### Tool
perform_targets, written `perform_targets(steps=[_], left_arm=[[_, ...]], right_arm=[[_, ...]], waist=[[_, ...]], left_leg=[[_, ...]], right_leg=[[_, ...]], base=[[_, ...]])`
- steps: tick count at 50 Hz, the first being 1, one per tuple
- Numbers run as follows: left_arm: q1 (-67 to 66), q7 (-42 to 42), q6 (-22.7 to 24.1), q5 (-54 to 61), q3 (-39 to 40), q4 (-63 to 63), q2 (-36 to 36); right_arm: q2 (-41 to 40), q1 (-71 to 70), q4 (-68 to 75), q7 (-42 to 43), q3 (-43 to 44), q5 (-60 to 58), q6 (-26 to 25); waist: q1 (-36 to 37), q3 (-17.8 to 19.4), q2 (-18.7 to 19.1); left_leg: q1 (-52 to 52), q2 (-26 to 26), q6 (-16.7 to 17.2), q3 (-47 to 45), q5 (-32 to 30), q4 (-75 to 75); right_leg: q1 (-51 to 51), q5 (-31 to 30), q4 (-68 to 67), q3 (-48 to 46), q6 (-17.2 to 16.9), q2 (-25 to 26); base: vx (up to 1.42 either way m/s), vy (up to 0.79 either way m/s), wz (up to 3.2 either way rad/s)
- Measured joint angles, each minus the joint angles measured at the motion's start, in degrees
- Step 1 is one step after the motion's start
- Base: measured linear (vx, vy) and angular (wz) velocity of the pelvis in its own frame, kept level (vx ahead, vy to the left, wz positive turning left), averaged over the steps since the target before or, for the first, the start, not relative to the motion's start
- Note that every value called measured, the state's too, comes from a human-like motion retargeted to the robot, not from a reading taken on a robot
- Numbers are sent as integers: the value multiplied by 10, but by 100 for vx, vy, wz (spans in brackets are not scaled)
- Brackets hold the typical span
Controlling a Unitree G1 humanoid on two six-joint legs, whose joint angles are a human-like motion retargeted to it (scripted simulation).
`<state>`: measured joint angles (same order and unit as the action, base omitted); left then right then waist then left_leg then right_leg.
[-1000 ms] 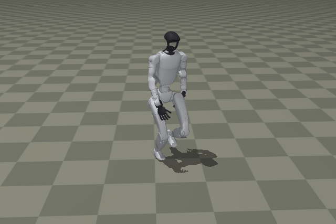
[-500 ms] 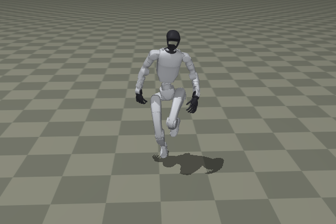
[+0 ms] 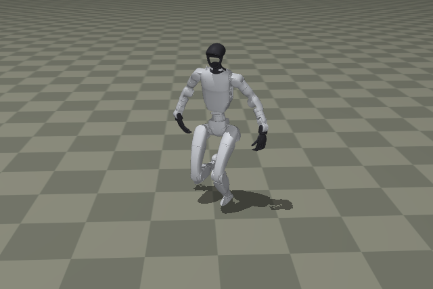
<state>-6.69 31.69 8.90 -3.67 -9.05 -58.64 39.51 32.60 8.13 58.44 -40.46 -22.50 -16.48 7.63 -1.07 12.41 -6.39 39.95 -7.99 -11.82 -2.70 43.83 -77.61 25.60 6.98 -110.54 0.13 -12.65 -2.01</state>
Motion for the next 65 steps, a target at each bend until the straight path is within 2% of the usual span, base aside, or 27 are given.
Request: perform_targets(steps=[2, 3, 5, 8, 10, 12, 14, 15, 17, 20, 22, 23, 26, 30, 33, 36, 40, 43, 46, 49, 52, 53, 58, 62, 65], left_arm=[[-15, -53, 26, 17, 96, 156, 162], [-27, -86, 39, 25, 149, 231, 231], [-67, -153, 63, 32, 258, 367, 329], [-139, -216, 88, 15, 380, 519, 361], [-171, -222, 101, 15, 415, 599, 334], [-179, -212, 108, 32, 398, 649, 284], [-181, -182, 108, 51, 352, 665, 234], [-183, -164, 104, 57, 323, 663, 211], [-204, -128, 91, 39, 269, 633, 177], [-203, -61, 74, -33, 160, 532, 134], [-131, -32, 74, -99, 30, 401, 76], [-114, -19, 71, -123, -20, 350, 42], [-87, 28, 56, -177, -145, 219, -60], [-85, 97, 36, -229, -263, 110, -189], [-89, 153, 26, -255, -312, 77, -245], [-83, 195, 17, -270, -350, 62, -265], [-61, 208, 11, -286, -406, 49, -257], [-24, 197, 13, -298, -447, 39, -236], [28, 163, 25, -305, -483, 40, -206], [88, 113, 42, -298, -511, 59, -176], [148, 51, 61, -279, -528, 83, -157], [177, 20, 70, -263, -522, 95, -144], [226, -61, 80, -219, -483, 119, -144], [202, -57, 76, -228, -448, 101, -114], [155, -34, 80, -246, -392, 90, -31]], right_arm=[[147, 45, -97, -33, 58, -5, 10], [219, 73, -151, -37, 95, 5, 16], [336, 132, -262, -22, 177, 44, 28], [406, 204, -392, 18, 280, 117, 35], [403, 227, -453, 44, 325, 159, 37], [378, 232, -499, 64, 356, 191, 41], [346, 225, -536, 87, 378, 213, 48], [328, 218, -551, 100, 387, 220, 51], [295, 198, -560, 136, 401, 205, 59], [251, 154, -513, 214, 401, 140, 53], [219, 84, -412, 267, 355, 104, 43], [204, 59, -367, 276, 335, 98, 36], [160, -15, -232, 272, 264, 97, 15], [90, -110, -69, 243, 163, 103, -1], [38, -160, 0, 218, 109, 110, 0], [2, -188, 27, 207, 71, 126, 5], [-24, -199, 33, 218, 29, 135, 10], [-36, -205, 25, 226, -5, 129, 12], [-44, -214, -10, 233, -45, 109, 16], [-47, -223, -70, 243, -86, 83, 26], [-46, -235, -129, 259, -119, 58, 43], [-41, -249, -154, 269, -128, 46, 46], [-41, -268, -166, 300, -149, 2, 52], [-13, -275, -118, 289, -159, -35, 47], [66, -260, -83, 255, -144, -47, 56]], waist=[[17, 4, 21], [18, 5, 29], [7, 5, 39], [-19, -9, 35], [-33, -21, 30], [-41, -32, 24], [-38, -36, 20], [-34, -34, 18], [-26, -20, 6], [2, 20, -6], [43, 68, 2], [60, 82, 3], [109, 97, 5], [142, 84, 3], [135, 61, -6], [119, 35, -11], [93, 20, 1], [74, 7, 28], [48, -8, 63], [0, -21, 80], [-50, -32, 79], [-65, -44, 73], [-84, -66, 53], [-74, -83, 44], [-63, -97, 36]], left_leg=[[-58, 5, 14, 21, 4, 36], [-92, -1, 28, 36, -19, 63], [-148, -13, 78, 52, -134, 113], [-141, -28, 166, 45, -353, 143], [-117, -39, 202, 34, -409, 163], [-106, -48, 200, 26, -393, 202], [-112, -49, 178, 15, -348, 225], [-119, -49, 162, 10, -318, 226], [-119, -57, 116, 5, -210, 172], [-139, -68, 41, 5, -33, 86], [-171, -69, 14, 5, 29, 49], [-174, -75, 7, 4, 41, 35], [-172, -86, -2, 2, 32, 35], [-153, -98, 23, 30, -57, 115], [-122, -102, 60, 43, -149, 202], [-75, -93, 82, 44, -185, 253], [-25, -73, 89, 35, -168, 225], [-13, -37, 92, 35, -136, 182], [-25, 7, 99, 38, -104, 191], [-45, 22, 100, 30, -91, 266], [-48, 19, 96, 1, -96, 333], [-61, 9, 94, -10, -118, 407], [-57, -15, 87, -51, -144, 471], [-71, -44, 84, -52, -159, 509], [-101, -64, 82, -49, -161, 531]], right_leg=[[48, -15, -21, -29, 0, 0], [63, -13, -11, -40, -1, -4], [76, -7, 40, -52, -1, -25], [77, 17, 161, -45, 7, -74], [84, 58, 242, -38, 17, -109], [89, 94, 316, -29, 18, -137], [83, 125, 363, -20, 16, -157], [77, 139, 375, -12, 15, -164], [72, 195, 339, 5, 21, -178], [54, 281, 246, 25, 42, -188], [24, 294, 196, 37, 55, -183], [17, 296, 175, 42, 59, -186], [-3, 301, 167, 46, 65, -185], [-36, 309, 267, 47, 51, -156], [-36, 293, 367, 51, 33, -142], [-8, 284, 436, 49, 29, -130], [36, 293, 468, 55, 36, -103], [65, 288, 494, 65, 47, -53], [86, 262, 545, 73, 58, 5], [113, 244, 579, 82, 60, 27], [151, 244, 580, 85, 60, 17], [166, 245, 603, 86, 61, 1], [216, 262, 587, 69, 69, -56], [228, 267, 568, 64, 65, -94], [219, 276, 546, 63, 55, -117]], base=[[69, 17, -77], [67, 19, -41], [64, 20, 3], [54, 16, 50], [44, 11, 52], [38, 7, 33], [33, 6, 3], [24, 5, -11], [15, 4, -24], [7, 2, -65], [-3, 0, -93], [-8, -3, -70], [-12, -6, -50], [-17, -13, -15], [-21, -17, 19], [-23, -15, 3], [-24, -9, -38], [-17, -3, -89], [-10, 0, -129], [-8, 3, -118], [-10, 5, -91], [-4, 6, -70], [-7, 5, -65], [1, 4, -45], [15, 5, -39]])
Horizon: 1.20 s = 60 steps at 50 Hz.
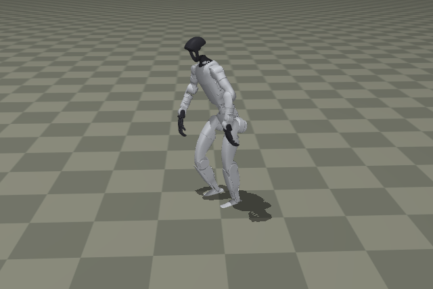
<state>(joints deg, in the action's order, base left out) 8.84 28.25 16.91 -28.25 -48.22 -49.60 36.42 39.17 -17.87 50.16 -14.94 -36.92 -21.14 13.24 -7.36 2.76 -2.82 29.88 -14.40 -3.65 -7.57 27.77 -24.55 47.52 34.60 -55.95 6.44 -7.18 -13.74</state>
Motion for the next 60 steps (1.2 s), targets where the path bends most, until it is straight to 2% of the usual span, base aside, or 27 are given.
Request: perform_targets(steps=[2, 5, 6, 7, 8, 9, 10, 13, 15, 18, 21, 24, 28, 30, 33, 36, 40, 42, 45, 48, 50, 55, 58, 60], left_arm=[[-79, 34, 14, 0, 105, 49, 116], [-137, 36, 9, 18, 212, 12, 215], [-173, 38, 13, 31, 269, 6, 254], [-229, 42, 16, 45, 345, 11, 291], [-323, 49, 19, 62, 460, 35, 323], [-364, 46, 13, 74, 521, 32, 338], [-379, 38, 3, 82, 555, 16, 345], [-422, 8, -18, 118, 664, -8, 339], [-511, -3, -29, 151, 815, 44, 307], [-492, -25, -33, 178, 832, 69, 266], [-451, -56, -28, 204, 816, 120, 218], [-389, -92, -19, 221, 756, 199, 168], [-320, -101, 16, 259, 649, 336, 130], [-282, -82, 19, 288, 585, 423, 128], [-241, -10, 24, 336, 491, 546, 141], [-220, 81, 3, 392, 420, 654, 168], [-229, 134, -14, 409, 392, 706, 211], [-260, 123, -24, 393, 408, 667, 233], [-339, 80, -40, 327, 449, 500, 251], [-387, 57, -61, 223, 431, 236, 199], [-340, 23, -52, 136, 370, 5, 110], [-380, 65, -95, 58, 290, -180, -39], [-399, 96, -97, 27, 241, -218, -109], [-407, 120, -93, 9, 199, -222, -144]], right_arm=[[103, 34, -8, -61, 35, 20, 23], [221, 86, 39, -90, 95, 42, 16], [268, 114, 51, -109, 135, 61, 19], [312, 154, 54, -129, 190, 81, 23], [350, 221, 40, -152, 272, 106, 27], [373, 251, 48, -156, 317, 120, 24], [389, 263, 66, -150, 342, 128, 17], [398, 301, 100, -139, 425, 158, 14], [362, 390, 57, -143, 553, 175, 24], [312, 411, 21, -141, 568, 182, 32], [254, 420, -42, -124, 563, 184, 42], [204, 416, -116, -84, 534, 174, 44], [157, 386, -188, -48, 448, 167, 57], [135, 346, -208, -26, 387, 167, 50], [113, 307, -239, -48, 313, 205, 42], [117, 286, -300, -115, 259, 286, 27], [160, 263, -392, -180, 240, 397, 9], [190, 246, -425, -170, 269, 442, 9], [232, 205, -475, -91, 351, 512, 29], [222, 144, -542, 10, 422, 555, 76], [200, 115, -617, 64, 469, 571, 99], [181, 93, -765, 69, 562, 604, 131], [195, 110, -841, 45, 590, 619, 129], [214, 129, -886, 17, 596, 636, 117]], waist=[[9, 13, -11], [12, 7, -32], [12, 10, -38], [12, 23, -44], [12, 59, -52], [11, 71, -58], [9, 72, -63], [-15, 90, -70], [-24, 127, -44], [-48, 131, -54], [-73, 133, -49], [-96, 118, -21], [-127, 101, -38], [-141, 86, -20], [-144, 60, -26], [-128, 32, -29], [-86, 17, -60], [-61, 19, -77], [-34, 34, -97], [-26, 47, -124], [-32, 53, -131], [-24, 51, -188], [-19, 49, -213], [-17, 41, -216]], left_leg=[[-122, -17, -3, 18, -48, 139], [-163, -47, -2, 24, -78, 157], [-197, -57, -5, 33, -85, 180], [-244, -65, -8, 42, -94, 207], [-320, -69, -13, 52, -104, 242], [-359, -73, -16, 53, -113, 256], [-381, -77, -18, 49, -122, 260], [-441, -78, -19, 62, -133, 262], [-466, -34, -16, 61, -106, 248], [-495, -33, 1, 56, -125, 252], [-504, -24, 21, 46, -128, 250], [-481, -6, 39, 27, -119, 244], [-478, -28, 44, 1, -95, 249], [-460, -11, 41, -10, -50, 243], [-447, -13, 39, -22, -24, 245], [-428, -7, 31, -19, -25, 245], [-435, -17, 7, 7, -48, 248], [-445, -24, -4, 21, -61, 250], [-462, -33, -24, 39, -67, 249], [-475, -40, -35, 53, -83, 243], [-466, -34, -37, 73, -87, 216], [-368, -67, -1, 132, -115, 46], [-266, -99, 21, 153, -111, -105], [-194, -116, 31, 166, -97, -197]], right_leg=[[-57, 9, 10, -2, -12, -11], [-62, 13, -50, 30, -34, -34], [-70, 12, -80, 38, -45, -43], [-84, 1, -117, 37, -51, -59], [-112, -31, -168, 19, -44, -89], [-115, -59, -217, 11, -31, -120], [-106, -85, -264, 7, -15, -151], [-72, -113, -396, 26, -2, -170], [-41, -141, -461, 13, 9, -128], [-8, -125, -533, 29, 19, -111], [28, -120, -558, 31, 29, -70], [74, -122, -523, 13, 38, -15], [77, -77, -410, 12, 41, 16], [77, -56, -315, -24, 38, 31], [64, -45, -183, -54, 23, 37], [42, -77, -93, -76, 6, 48], [20, -151, -95, -47, -4, 57], [17, -199, -130, -20, -11, 62], [27, -267, -207, 18, -21, 72], [31, -317, -298, 45, -24, 70], [22, -344, -343, 53, -28, 68], [-66, -306, -421, 90, -4, 34], [-124, -269, -439, 92, 8, 5], [-154, -235, -438, 78, 11, -10]], base=[[25, 7, -60], [11, 8, -14], [20, 11, -29], [21, 12, -77], [15, 13, -106], [9, 14, -116], [4, 15, -76], [1, 15, -36], [0, 21, -51], [-3, 10, -26], [0, 9, -18], [6, 6, -18], [11, 1, -8], [17, 4, 7], [13, 2, -4], [9, 3, -12], [0, 0, 0], [-6, 3, -6], [-11, 3, -14], [-18, 0, -15], [-21, -3, 6], [-20, -10, 27], [-18, -10, 65], [-13, -9, 76]])
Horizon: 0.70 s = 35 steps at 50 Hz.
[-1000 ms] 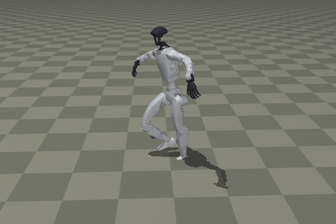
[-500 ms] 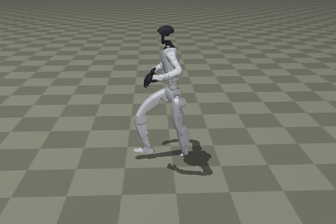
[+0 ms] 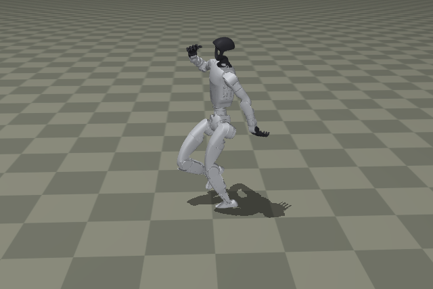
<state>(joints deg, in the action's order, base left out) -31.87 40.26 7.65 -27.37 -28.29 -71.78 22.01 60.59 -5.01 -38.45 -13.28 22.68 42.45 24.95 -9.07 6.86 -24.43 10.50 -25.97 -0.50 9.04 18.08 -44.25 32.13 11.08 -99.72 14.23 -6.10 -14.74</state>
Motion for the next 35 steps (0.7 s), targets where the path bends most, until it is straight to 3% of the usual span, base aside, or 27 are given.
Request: perform_targets(steps=[3, 7, 12, 15, 17, 22, 25, 28, 29, 32, 35], left_arm=[[-4, 49, 13, -21, -88, 40, -27], [-2, 110, 31, -30, -175, 129, -8], [-30, 129, 54, -37, -165, 153, 44], [-52, 90, 57, -8, -75, 95, 37], [-31, 44, 48, 52, 9, 57, 7], [112, -118, 29, 278, 202, 57, -39], [186, -155, 47, 340, 249, 130, -41], [226, -162, 60, 336, 246, 174, -29], [229, -166, 58, 328, 244, 169, -19], [198, -168, 44, 275, 238, 118, 19], [115, -122, 34, 139, 205, 49, 65]], right_arm=[[50, 27, -43, -56, -18, 44, -27], [112, 31, -46, -120, -98, 81, -52], [119, 86, 34, -154, -161, 102, -63], [18, 190, 165, -148, -157, 104, -70], [-111, 256, 339, -127, -160, 80, -89], [-423, 228, 993, -49, -174, -21, -155], [-527, 183, 1197, -69, -173, -72, -194], [-540, 136, 1210, -56, -154, -72, -193], [-523, 116, 1178, -35, -140, -61, -180], [-436, 71, 965, 61, -85, -36, -115], [-306, 51, 606, 150, 4, -90, -42]], waist=[[17, -31, 28], [55, -41, 40], [64, -37, 71], [55, -50, 95], [50, -66, 112], [40, -113, 116], [41, -123, 111], [41, -118, 122], [40, -115, 132], [48, -94, 182], [62, -62, 230]], left_leg=[[100, 6, 5, 9, 35, -85], [180, 23, 3, -5, 78, -144], [237, 74, 27, -20, 77, -195], [257, 104, 46, -15, 31, -194], [263, 105, 61, 2, -7, -168], [268, 45, 114, 91, -134, -51], [291, 14, 155, 125, -209, -26], [342, 39, 155, 96, -248, -68], [357, 65, 148, 85, -225, -88], [374, 172, 108, 46, -88, -177], [373, 281, 79, 6, 26, -271]], right_leg=[[-12, 47, 32, -33, -1, 9], [-34, 119, 106, -42, -23, 37], [-43, 173, 192, -30, -40, 90], [-37, 171, 228, -26, -35, 117], [-32, 160, 249, -23, -30, 122], [-31, 161, 292, -33, -13, 79], [-37, 198, 319, -48, -2, 56], [-45, 227, 349, -72, 2, 57], [-45, 227, 360, -78, 2, 71], [-50, 199, 392, -76, -6, 147], [-54, 162, 420, -57, -17, 229]], base=[[-9, -12, 46], [-9, -16, 0], [-7, -21, -4], [-2, -28, 43], [2, -33, 109], [0, -39, 201], [-9, -27, 199], [-20, -18, 80], [-26, -20, -30], [-22, -10, -172], [-20, -3, -225]])
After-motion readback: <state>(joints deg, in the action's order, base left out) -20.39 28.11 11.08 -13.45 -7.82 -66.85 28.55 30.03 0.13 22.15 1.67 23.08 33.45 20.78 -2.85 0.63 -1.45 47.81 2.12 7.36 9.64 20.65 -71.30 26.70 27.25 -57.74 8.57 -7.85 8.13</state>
